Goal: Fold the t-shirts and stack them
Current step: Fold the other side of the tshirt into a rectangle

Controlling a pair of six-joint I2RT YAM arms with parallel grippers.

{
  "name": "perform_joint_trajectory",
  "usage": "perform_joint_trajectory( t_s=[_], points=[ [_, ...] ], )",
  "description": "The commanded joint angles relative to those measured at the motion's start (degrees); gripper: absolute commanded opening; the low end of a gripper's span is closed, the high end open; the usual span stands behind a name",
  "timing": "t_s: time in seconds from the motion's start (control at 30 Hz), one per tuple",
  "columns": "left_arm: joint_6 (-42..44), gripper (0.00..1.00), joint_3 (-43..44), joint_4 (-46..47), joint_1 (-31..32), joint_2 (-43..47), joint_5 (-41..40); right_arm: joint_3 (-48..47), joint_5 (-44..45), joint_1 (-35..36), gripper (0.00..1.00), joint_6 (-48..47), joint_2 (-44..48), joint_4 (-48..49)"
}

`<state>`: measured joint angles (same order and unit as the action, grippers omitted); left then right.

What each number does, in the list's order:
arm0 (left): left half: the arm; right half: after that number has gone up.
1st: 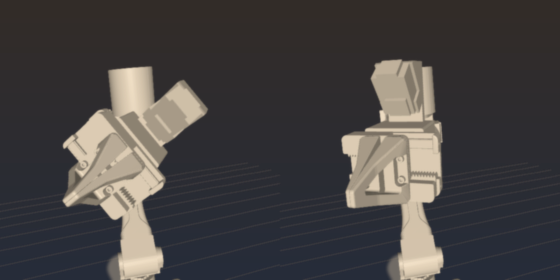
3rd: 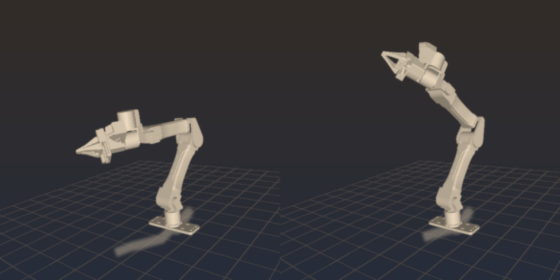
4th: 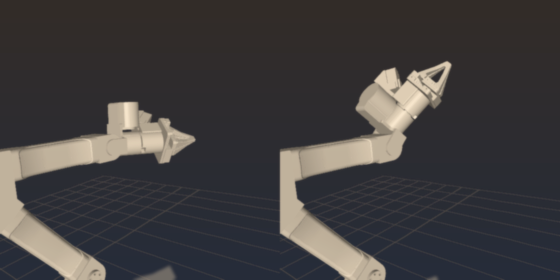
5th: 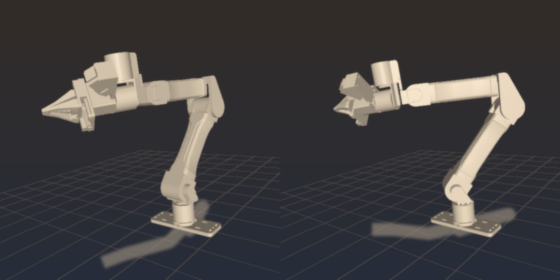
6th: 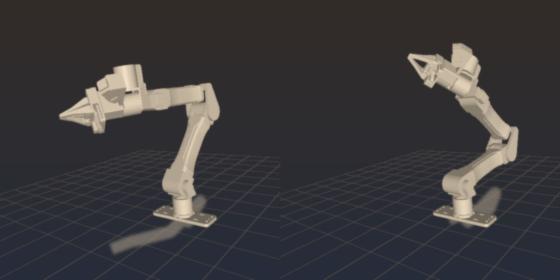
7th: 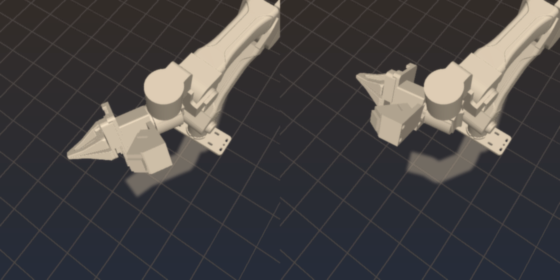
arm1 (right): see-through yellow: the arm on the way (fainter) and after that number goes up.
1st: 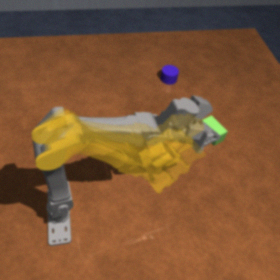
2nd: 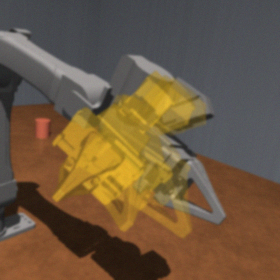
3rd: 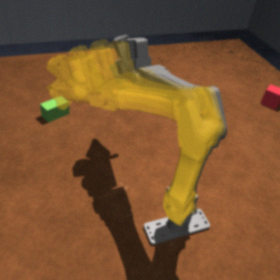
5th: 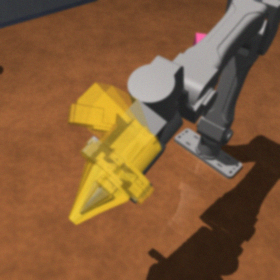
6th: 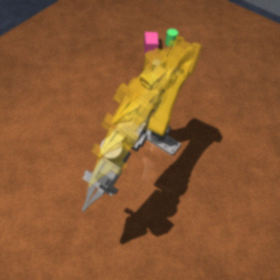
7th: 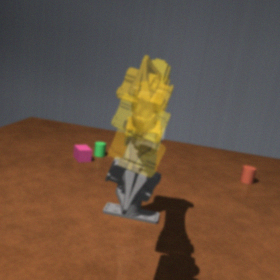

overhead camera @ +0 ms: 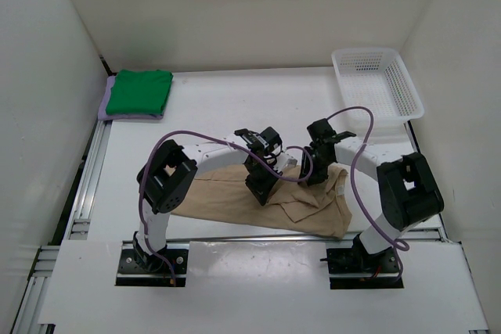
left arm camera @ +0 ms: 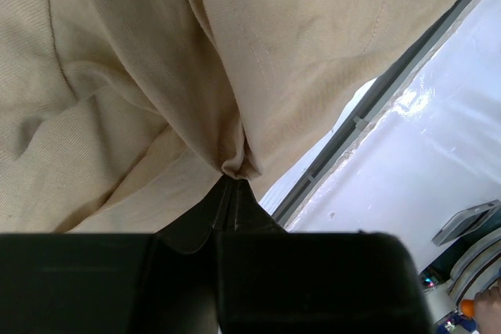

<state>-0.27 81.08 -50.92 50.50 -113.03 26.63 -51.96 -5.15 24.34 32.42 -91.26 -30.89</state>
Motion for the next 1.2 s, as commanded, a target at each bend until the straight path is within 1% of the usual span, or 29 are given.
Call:
perform_joint_trajectory(
  t_s=[0.0, 0.07, 0.17, 0.27, 0.3, 0.4, 0.47, 0.63, 0.77, 0.83, 0.87, 0.93, 1.03, 1.1, 1.17],
  points=[
    [0.3, 0.12, 0.1, 0.0, 0.1, 1.1, 2.2, -1.7, -1.8, -0.3, 0.36, -0.3, -0.7, 1.3],
    [0.3, 0.12, 0.1, 0.0, 0.1, 1.1, 2.2, -1.7, -1.8, -0.3, 0.30, -0.3, -0.1, 1.3],
    [0.3, 0.13, 0.1, 0.0, 0.1, 1.7, 1.7, -0.7, -0.4, -0.3, 0.29, 0.3, 1.3, 1.3],
    [0.3, 0.13, 0.1, 0.0, 0.1, 1.7, 1.7, -0.2, 0.7, -0.3, 0.19, 0.3, 2.8, 0.2],
    [0.3, 0.13, 0.1, 0.0, 0.1, 1.7, 1.0, -0.2, 0.7, -0.3, 0.11, 0.8, 4.2, -0.3],
    [0.3, 0.13, 1.2, 0.0, 0.1, 1.7, 0.3, 1.2, 2.0, -0.3, 0.00, 1.3, 6.7, -2.1],
    [0.3, 0.13, 1.7, 0.0, 0.1, 1.7, -1.8, 2.5, 2.0, -0.3, 0.00, 1.3, 9.7, -2.7],
    [0.3, 0.13, 3.6, -0.5, -1.8, 2.3, -2.4, 6.4, 4.1, -0.3, 0.00, 3.5, 17.3, -4.7],
    [0.3, 0.13, 4.7, -0.5, -2.3, 2.8, -4.7, 10.2, 5.0, -0.3, 0.00, 7.9, 24.8, -7.1],
    [0.3, 0.13, 6.9, -0.5, -2.3, 3.3, -5.6, 11.8, 7.4, -0.3, 0.00, 9.7, 28.7, -9.3],
    [0.3, 0.13, 7.8, -0.5, -2.3, 3.3, -7.5, 12.3, 8.5, -0.3, 0.00, 11.4, 30.0, -10.2],
    [0.3, 0.13, 10.9, 0.2, -2.3, 1.9, -9.3, 13.2, 10.4, -0.8, 0.00, 12.9, 33.9, -11.4],
    [0.3, 0.13, 15.5, 1.3, -2.3, -0.6, -13.6, 13.9, 13.8, -1.3, 0.00, 14.3, 36.7, -11.9],
    [0.3, 0.13, 17.4, 1.3, -2.3, -2.1, -15.2, 13.9, 13.8, -1.8, 0.00, 14.3, 36.7, -10.3],
    [0.3, 0.13, 19.4, 1.3, -2.3, -4.2, -15.2, 13.0, 13.8, -2.4, 0.00, 12.9, 33.5, -9.2]
  ],
)
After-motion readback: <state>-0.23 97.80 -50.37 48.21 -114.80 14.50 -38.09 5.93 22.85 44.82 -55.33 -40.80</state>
